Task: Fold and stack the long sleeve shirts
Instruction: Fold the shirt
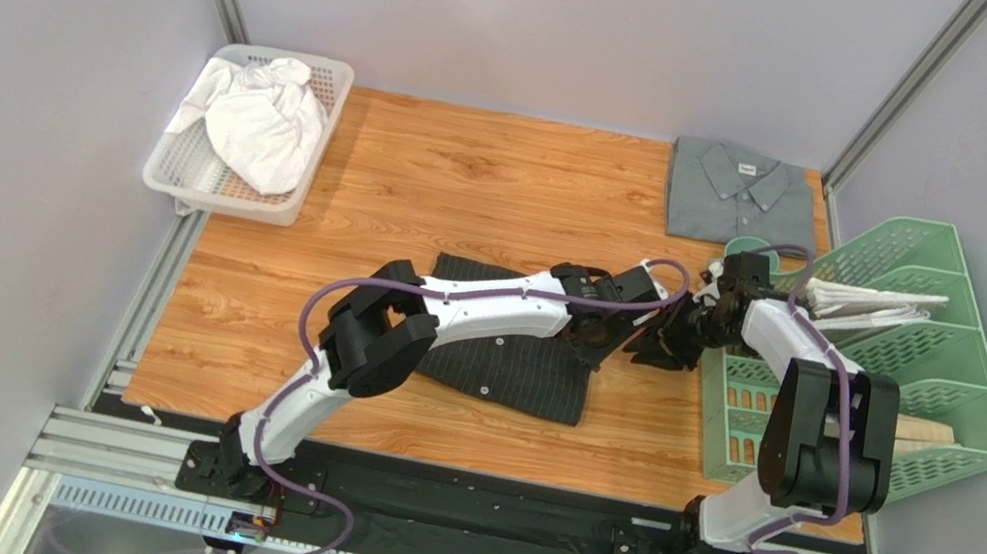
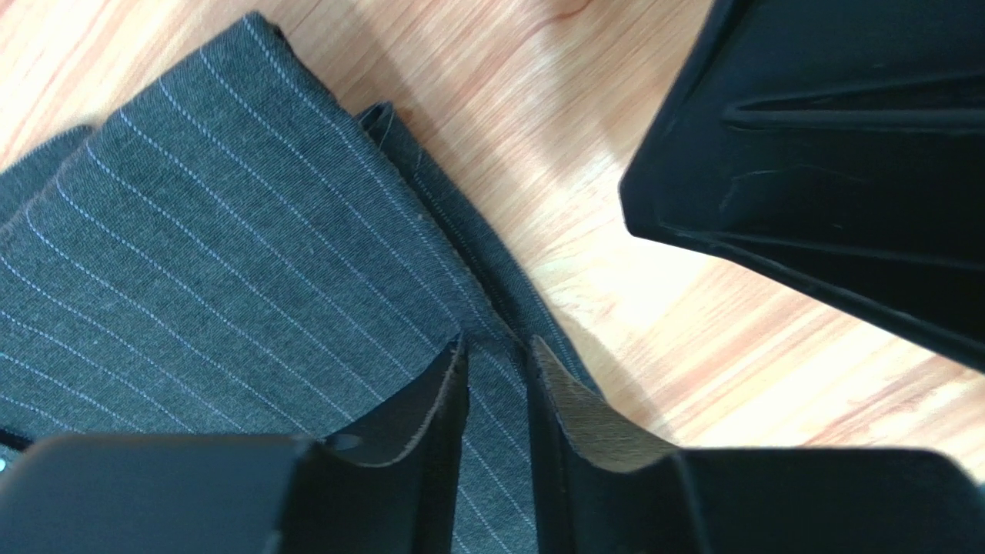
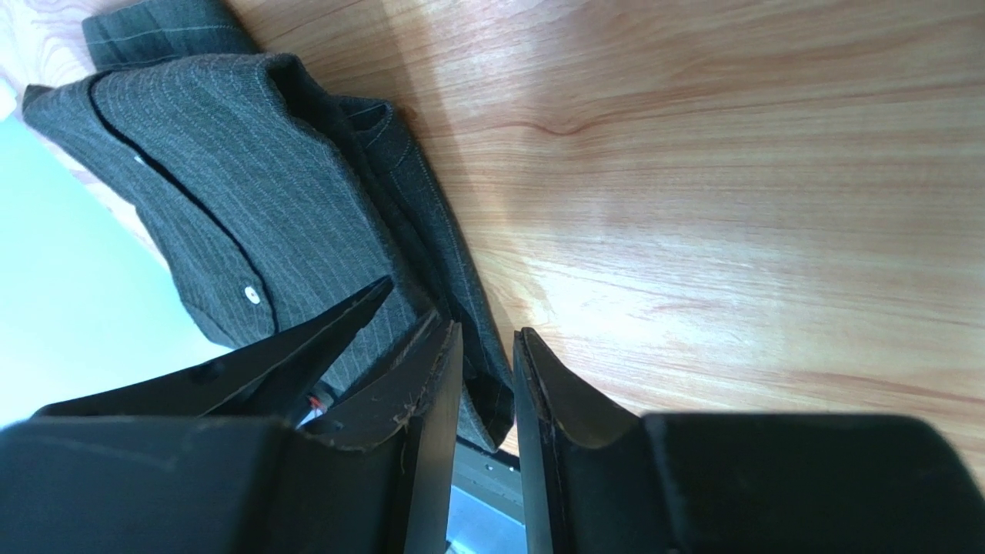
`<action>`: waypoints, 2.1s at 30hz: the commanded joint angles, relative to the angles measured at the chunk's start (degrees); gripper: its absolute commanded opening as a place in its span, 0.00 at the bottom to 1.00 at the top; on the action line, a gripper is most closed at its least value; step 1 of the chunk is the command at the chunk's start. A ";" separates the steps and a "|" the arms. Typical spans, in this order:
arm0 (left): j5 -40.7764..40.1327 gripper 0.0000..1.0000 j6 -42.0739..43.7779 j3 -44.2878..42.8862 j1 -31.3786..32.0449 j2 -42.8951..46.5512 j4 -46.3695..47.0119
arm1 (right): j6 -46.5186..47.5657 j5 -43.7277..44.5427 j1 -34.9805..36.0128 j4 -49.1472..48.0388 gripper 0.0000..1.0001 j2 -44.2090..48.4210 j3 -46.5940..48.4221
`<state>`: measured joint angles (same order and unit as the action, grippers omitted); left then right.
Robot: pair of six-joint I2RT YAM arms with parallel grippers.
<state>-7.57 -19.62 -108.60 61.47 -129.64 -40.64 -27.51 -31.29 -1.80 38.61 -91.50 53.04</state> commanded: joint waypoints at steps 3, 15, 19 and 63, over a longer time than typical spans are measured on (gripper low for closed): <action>-1.74 0.16 -0.86 -2.59 0.40 -0.96 -1.72 | -2.29 -0.79 -0.75 0.06 0.28 -1.48 0.05; 3.96 0.00 0.45 3.04 -2.94 8.00 1.62 | -2.29 -7.73 1.80 -4.15 0.25 -2.36 -1.00; 4.76 0.00 0.11 4.01 -3.38 9.58 1.71 | -3.78 -8.96 4.53 -7.31 0.26 -4.47 -1.79; 5.11 0.00 -0.95 8.57 -5.93 13.10 1.79 | -5.45 -10.46 10.77 -11.10 0.00 -5.97 2.51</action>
<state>-2.13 -20.25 -100.92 56.38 -121.03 -39.59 -34.24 -42.28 8.84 24.88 -103.37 52.99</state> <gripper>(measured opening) 0.003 0.004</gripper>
